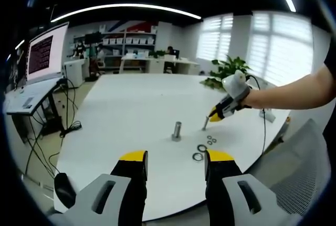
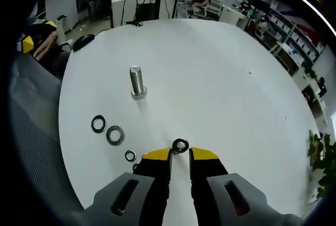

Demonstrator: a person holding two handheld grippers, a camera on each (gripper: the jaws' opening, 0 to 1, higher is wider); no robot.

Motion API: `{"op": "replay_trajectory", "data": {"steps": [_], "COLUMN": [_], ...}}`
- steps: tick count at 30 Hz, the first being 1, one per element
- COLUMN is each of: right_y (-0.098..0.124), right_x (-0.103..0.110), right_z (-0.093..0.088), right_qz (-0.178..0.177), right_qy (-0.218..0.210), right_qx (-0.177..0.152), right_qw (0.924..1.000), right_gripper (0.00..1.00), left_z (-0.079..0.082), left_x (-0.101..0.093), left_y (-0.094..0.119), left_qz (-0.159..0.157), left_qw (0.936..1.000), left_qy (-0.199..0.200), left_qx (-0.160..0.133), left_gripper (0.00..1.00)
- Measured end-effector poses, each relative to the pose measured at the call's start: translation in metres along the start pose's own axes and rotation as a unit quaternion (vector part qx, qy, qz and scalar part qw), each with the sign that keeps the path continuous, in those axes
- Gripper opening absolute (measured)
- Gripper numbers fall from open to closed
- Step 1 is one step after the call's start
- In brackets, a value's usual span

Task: Place the washer onto the threaded stud by aligning its center hole with the stud, sliding it down to the base, and recovering from edge contact or off-axis alignment until the washer reaches the visible bottom stop.

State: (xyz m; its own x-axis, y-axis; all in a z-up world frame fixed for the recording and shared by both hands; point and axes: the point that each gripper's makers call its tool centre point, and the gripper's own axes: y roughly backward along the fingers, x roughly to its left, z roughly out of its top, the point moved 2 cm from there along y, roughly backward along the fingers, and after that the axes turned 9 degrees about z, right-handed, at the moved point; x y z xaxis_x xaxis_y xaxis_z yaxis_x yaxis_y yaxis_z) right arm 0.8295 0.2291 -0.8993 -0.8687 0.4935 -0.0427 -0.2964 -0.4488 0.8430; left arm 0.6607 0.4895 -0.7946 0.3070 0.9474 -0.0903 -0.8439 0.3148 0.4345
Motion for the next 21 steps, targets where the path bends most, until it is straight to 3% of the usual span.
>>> {"op": "replay_trajectory", "data": {"steps": [7,11,13,16,18,21], "right_y": [0.003,0.009,0.010,0.009,0.008,0.005], "right_x": [0.000,-0.001,-0.002,-0.008,-0.011,-0.012], "right_z": [-0.002,0.005,0.013,0.015,0.016,0.016], "right_qz": [-0.003,-0.009,-0.012,-0.024,-0.027,-0.022], "right_qy": [0.000,-0.006,-0.021,-0.041,-0.056,-0.086], "right_qx": [0.000,-0.023,-0.050,-0.061,-0.073,-0.084], "right_qw": [1.0000,0.9997,0.9985,0.9970,0.9954,0.9925], "right_gripper": [0.16,0.15,0.14,0.12,0.03,0.03], "left_z": [0.000,0.000,0.000,-0.001,-0.001,-0.001], "left_x": [0.000,-0.001,0.000,0.000,0.000,-0.001], "left_y": [0.000,0.000,0.000,0.000,0.000,0.000], "left_qz": [0.000,0.000,0.000,0.000,0.000,-0.001], "left_qw": [1.0000,1.0000,1.0000,1.0000,1.0000,1.0000], "left_qy": [0.000,-0.002,-0.001,-0.003,-0.002,-0.002], "left_qx": [0.000,0.001,0.001,0.003,0.002,0.004], "left_gripper": [0.41,0.41,0.41,0.41,0.41,0.40]}}
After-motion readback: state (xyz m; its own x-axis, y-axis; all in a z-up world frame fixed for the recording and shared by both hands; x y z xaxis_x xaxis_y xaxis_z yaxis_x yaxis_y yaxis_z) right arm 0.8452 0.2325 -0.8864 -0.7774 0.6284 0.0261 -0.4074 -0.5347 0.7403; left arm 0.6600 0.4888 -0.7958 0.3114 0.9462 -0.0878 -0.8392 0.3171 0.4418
